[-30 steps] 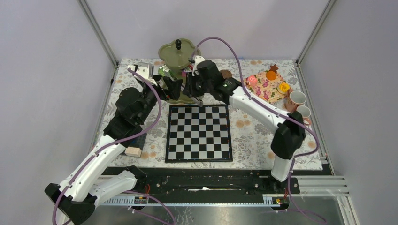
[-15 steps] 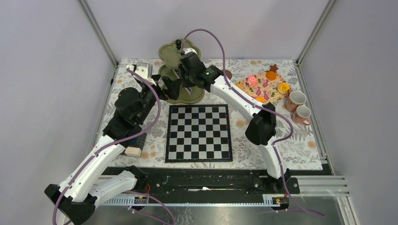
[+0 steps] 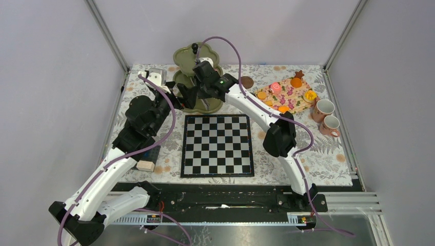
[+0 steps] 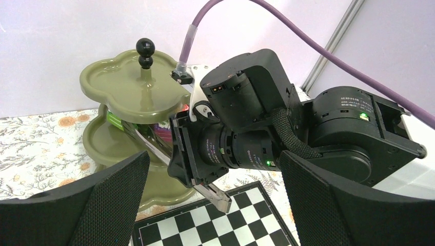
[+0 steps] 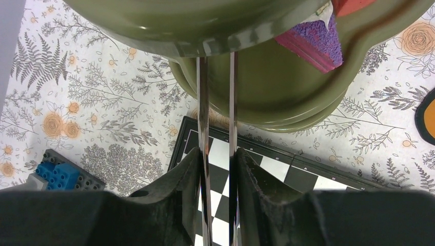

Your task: Serve the afternoon tea

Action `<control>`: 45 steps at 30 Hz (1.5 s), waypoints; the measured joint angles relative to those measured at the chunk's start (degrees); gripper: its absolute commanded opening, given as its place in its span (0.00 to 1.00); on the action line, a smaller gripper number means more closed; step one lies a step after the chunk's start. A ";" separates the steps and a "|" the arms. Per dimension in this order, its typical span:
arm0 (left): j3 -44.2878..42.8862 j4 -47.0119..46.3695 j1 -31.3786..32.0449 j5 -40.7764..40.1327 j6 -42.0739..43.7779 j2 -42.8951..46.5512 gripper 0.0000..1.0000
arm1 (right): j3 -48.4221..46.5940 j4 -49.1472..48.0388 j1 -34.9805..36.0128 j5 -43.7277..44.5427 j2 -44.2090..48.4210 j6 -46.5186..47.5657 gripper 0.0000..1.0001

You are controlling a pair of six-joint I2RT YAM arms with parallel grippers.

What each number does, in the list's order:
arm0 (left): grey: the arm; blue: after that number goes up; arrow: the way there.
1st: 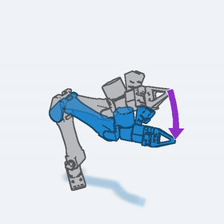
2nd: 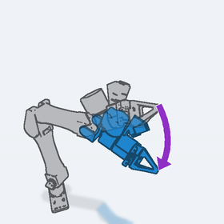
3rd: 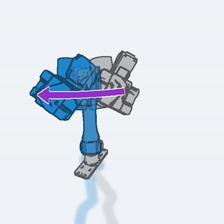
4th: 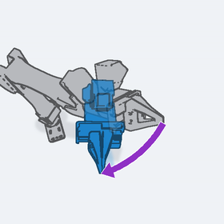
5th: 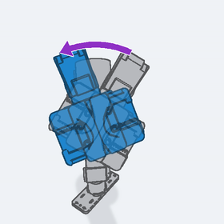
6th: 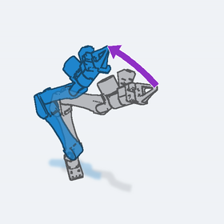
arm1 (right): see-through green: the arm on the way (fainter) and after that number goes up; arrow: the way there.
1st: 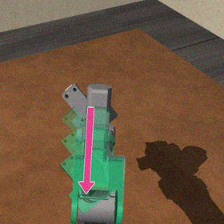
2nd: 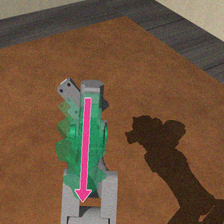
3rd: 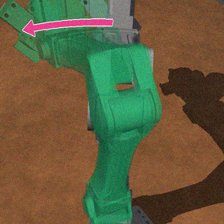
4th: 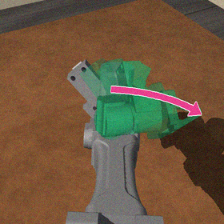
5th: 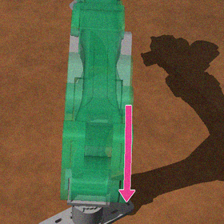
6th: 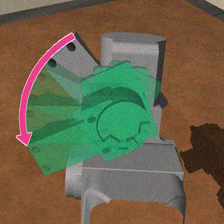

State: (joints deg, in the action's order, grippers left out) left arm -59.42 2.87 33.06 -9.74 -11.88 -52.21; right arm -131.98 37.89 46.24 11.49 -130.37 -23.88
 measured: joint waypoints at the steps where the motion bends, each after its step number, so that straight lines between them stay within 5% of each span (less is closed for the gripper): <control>1: 0.00 0.00 0.00 0.00 0.00 0.00 0.99 | 0.00 0.02 0.00 0.04 0.00 0.00 0.40; 8: 0.00 0.00 0.00 0.07 0.00 0.00 0.99 | 0.07 0.24 0.02 -0.11 0.00 -0.09 0.48; 23: 0.00 0.00 0.00 0.04 0.00 -0.02 0.99 | 6.27 0.13 0.81 -1.70 5.92 -0.09 0.48; 45: 0.00 0.00 -0.02 0.57 -0.20 -1.92 0.99 | 60.85 -10.14 -0.79 1.75 51.69 2.05 0.41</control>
State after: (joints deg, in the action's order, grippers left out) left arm -59.42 2.87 33.04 -9.17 -12.08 -54.13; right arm -71.13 27.75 45.45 13.23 -78.67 -21.82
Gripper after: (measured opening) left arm 0.990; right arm 0.419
